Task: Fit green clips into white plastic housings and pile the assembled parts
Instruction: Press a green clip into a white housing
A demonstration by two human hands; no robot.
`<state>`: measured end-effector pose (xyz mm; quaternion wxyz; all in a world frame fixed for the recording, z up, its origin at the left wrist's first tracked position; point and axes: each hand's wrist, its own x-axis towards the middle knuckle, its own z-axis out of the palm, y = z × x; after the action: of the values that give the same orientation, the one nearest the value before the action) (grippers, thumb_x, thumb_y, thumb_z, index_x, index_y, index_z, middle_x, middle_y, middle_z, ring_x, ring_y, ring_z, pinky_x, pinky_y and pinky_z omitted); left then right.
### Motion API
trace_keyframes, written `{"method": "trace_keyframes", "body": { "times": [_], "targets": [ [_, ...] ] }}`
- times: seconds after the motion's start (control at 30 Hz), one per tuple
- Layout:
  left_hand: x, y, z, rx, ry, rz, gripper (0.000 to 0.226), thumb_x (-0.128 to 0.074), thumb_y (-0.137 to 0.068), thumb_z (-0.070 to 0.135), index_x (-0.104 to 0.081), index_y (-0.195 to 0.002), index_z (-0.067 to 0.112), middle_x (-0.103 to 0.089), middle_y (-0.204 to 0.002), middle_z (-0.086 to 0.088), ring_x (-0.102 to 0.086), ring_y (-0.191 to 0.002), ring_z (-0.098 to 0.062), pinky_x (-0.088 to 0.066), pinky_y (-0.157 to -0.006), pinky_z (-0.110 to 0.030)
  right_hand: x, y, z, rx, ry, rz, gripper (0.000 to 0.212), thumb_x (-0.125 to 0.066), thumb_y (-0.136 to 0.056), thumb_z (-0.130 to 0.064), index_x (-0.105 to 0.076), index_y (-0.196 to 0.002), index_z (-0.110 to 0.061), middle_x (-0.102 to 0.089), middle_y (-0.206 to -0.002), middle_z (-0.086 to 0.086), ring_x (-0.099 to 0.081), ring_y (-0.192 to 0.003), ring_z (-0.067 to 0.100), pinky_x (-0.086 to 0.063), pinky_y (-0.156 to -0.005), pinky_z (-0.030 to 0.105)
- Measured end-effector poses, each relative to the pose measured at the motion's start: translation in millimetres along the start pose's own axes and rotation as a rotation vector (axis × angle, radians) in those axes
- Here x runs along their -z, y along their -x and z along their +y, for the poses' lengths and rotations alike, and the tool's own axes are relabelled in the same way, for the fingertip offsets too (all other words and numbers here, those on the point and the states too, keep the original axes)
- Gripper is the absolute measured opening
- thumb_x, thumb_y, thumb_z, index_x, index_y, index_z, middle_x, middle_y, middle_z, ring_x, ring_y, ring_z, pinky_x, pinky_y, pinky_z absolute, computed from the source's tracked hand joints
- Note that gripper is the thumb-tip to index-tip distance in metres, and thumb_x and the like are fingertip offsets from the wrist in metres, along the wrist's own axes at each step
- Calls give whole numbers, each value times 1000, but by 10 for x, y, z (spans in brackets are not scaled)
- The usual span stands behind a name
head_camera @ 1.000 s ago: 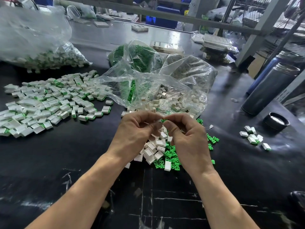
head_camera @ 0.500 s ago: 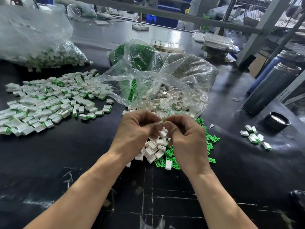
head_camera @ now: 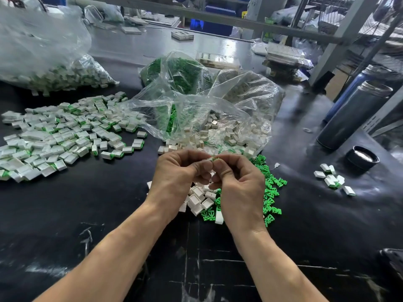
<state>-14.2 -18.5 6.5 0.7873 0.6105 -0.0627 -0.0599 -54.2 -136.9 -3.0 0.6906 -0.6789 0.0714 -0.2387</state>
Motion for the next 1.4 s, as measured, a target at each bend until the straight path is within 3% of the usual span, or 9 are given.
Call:
{"method": "trace_keyframes", "body": {
  "times": [0.23,0.43,0.7,0.83,0.97,1.07,1.13,1.3,1.4],
  "targets": [
    [23,-19,6,-17,-64,2,9,-77,-82,-8,-75,-87,-2,-73,-67,-8,-65,-56,-16,-58,-55,-27,58,-35,-25,17,96,-20,19,-72,-94,-3,-75,-84,-19,-73,-75,4,-62,-62,14,-56,-57,39],
    [44,-23,12,-30,-128,-2,10,-77,-81,-9,-75,-89,-6,-72,-66,-12,-64,-53,-17,-57,-53,-25,108,-52,-67,-22,82,-71,23,-73,-91,2,-78,-79,-18,-75,-76,5,-66,-62,12,-56,-56,25],
    [84,-55,69,-63,-114,-36,10,-79,-81,-2,-77,-86,7,-74,-72,-14,-67,-58,-18,-59,-56,-27,126,-97,-105,-76,-35,-112,15,-69,-95,-1,-81,-94,-11,-75,-76,14,-61,-60,19,-56,-56,30],
    [98,-50,64,-86,-108,-38,13,-81,-82,4,-78,-86,16,-77,-80,-7,-70,-69,-14,-57,-63,-24,118,-104,-100,-94,7,-110,24,-57,-106,-23,-77,-100,-12,-71,-76,10,-57,-58,16,-49,-47,30],
    [29,-17,61,-115,-143,-79,11,-83,-80,11,-79,-85,20,-78,-93,-2,-73,-88,-10,-56,-80,-20,91,-91,-118,-205,-74,-188,61,-43,-106,-57,-73,-79,-11,-65,-67,8,-52,-49,17,-37,-40,26],
    [-24,33,53,-90,-86,-161,8,-80,-83,10,-78,-87,16,-73,-99,-19,-73,-88,-29,-61,-77,-26,47,-66,-106,-280,-72,-245,66,-37,-96,-71,-73,-66,-24,-59,-59,6,-47,-46,16,-33,-39,26],
    [-59,63,44,-78,-42,-227,6,-77,-84,9,-75,-89,11,-67,-99,-32,-67,-85,-46,-63,-68,-30,24,-53,-98,-290,-96,-232,61,-37,-96,-68,-74,-66,-30,-51,-55,2,-41,-43,14,-30,-38,23],
    [-76,51,-16,-94,-133,-246,16,-79,-82,23,-76,-94,13,-74,-103,-17,-72,-100,-30,-60,-90,-39,-6,-55,-64,-209,-10,-130,53,-35,-98,-54,-76,-69,-38,-62,-63,-6,-55,-59,12,-43,-60,31],
    [-79,38,-50,-108,-193,-231,19,-79,-82,29,-76,-94,15,-75,-100,-13,-71,-100,-31,-56,-95,-49,-15,-66,-25,-154,83,-90,56,-30,-99,-51,-74,-65,-41,-60,-54,-17,-56,-54,-1,-42,-56,23]
  ]
}}
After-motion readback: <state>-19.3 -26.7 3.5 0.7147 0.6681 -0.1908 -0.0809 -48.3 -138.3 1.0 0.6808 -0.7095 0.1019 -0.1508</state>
